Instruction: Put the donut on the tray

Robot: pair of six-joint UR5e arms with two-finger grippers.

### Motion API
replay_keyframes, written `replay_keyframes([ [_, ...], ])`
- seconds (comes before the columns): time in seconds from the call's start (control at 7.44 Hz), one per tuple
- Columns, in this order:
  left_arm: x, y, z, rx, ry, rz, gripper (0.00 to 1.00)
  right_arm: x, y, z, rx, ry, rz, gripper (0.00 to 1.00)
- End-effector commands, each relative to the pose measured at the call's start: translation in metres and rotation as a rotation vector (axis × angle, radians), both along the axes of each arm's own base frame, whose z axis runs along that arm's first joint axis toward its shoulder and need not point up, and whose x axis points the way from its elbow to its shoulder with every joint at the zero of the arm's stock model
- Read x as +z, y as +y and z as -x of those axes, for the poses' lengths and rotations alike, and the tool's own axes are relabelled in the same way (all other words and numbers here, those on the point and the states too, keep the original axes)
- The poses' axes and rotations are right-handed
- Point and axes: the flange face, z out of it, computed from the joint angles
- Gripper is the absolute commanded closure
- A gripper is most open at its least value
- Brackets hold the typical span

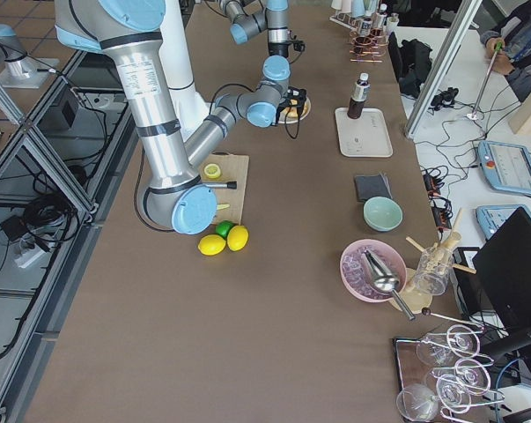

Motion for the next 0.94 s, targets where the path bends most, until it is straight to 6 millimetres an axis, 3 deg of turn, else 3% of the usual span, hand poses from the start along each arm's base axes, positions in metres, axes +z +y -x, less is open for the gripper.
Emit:
replay_keyframes([
  [0.0,-0.001,0.000,0.000,-0.004,0.001,-0.001,0.72,-0.003,-0.002,-0.003,0.023,-0.005,0.035,1.00],
  [0.13,-0.002,0.000,0.000,-0.004,0.002,-0.002,0.34,-0.007,-0.002,-0.003,0.034,-0.012,0.057,1.00],
  [0.4,-0.002,-0.002,0.003,-0.008,0.004,0.001,0.04,-0.021,-0.002,-0.003,0.068,-0.036,0.118,1.00],
  [0.81,-0.009,-0.001,0.035,-0.042,0.037,0.017,0.04,0.003,-0.017,0.011,0.078,0.014,0.136,1.00],
])
